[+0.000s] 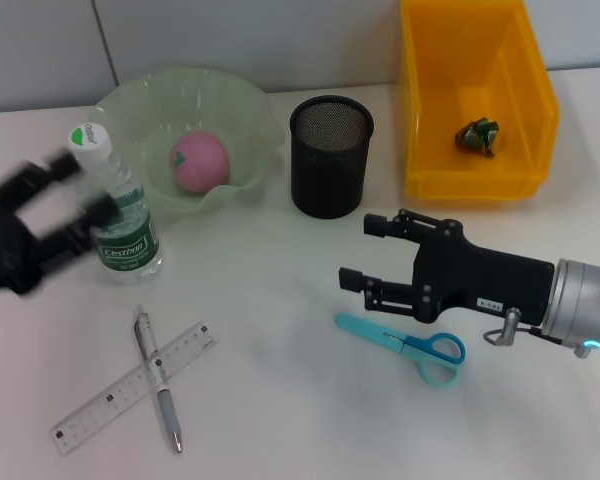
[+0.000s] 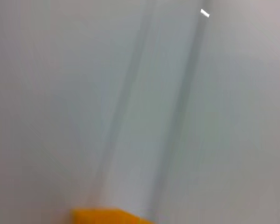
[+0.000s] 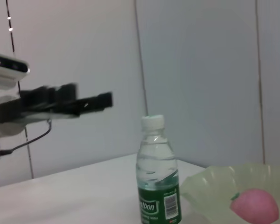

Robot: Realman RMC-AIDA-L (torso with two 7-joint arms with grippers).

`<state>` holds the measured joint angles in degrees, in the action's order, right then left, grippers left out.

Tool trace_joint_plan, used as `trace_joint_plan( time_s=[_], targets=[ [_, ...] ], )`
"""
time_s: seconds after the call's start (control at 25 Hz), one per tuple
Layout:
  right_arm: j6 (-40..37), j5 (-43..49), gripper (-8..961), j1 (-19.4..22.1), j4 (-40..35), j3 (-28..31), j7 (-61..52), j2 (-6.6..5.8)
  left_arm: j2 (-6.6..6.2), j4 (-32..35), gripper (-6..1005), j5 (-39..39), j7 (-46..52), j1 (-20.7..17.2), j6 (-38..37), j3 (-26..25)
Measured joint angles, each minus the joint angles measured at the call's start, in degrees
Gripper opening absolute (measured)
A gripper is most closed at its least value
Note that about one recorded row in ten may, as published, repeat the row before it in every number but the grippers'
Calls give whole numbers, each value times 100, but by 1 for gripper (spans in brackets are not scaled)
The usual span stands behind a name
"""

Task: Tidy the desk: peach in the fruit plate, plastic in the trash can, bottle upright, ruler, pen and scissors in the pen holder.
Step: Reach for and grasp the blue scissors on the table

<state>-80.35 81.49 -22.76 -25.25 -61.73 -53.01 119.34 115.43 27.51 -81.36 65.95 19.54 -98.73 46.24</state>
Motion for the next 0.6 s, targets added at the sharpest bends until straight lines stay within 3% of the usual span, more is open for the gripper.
trace_joint_plan(
  time_s=[0.32,0.36,0.6],
  targets=[
    [-52,-96,764,27,2,-2,-164,1,191,657,794,-1000,513,60,-266,294],
    [-64,-97,763,40,-7,-4,-283,-4,249,765,794,-1404,533,121,-262,299],
    [-189,-97,764,69,-60,-6,-575,-33,277,791,793,-1868,522,234,-188,303]
  ],
)
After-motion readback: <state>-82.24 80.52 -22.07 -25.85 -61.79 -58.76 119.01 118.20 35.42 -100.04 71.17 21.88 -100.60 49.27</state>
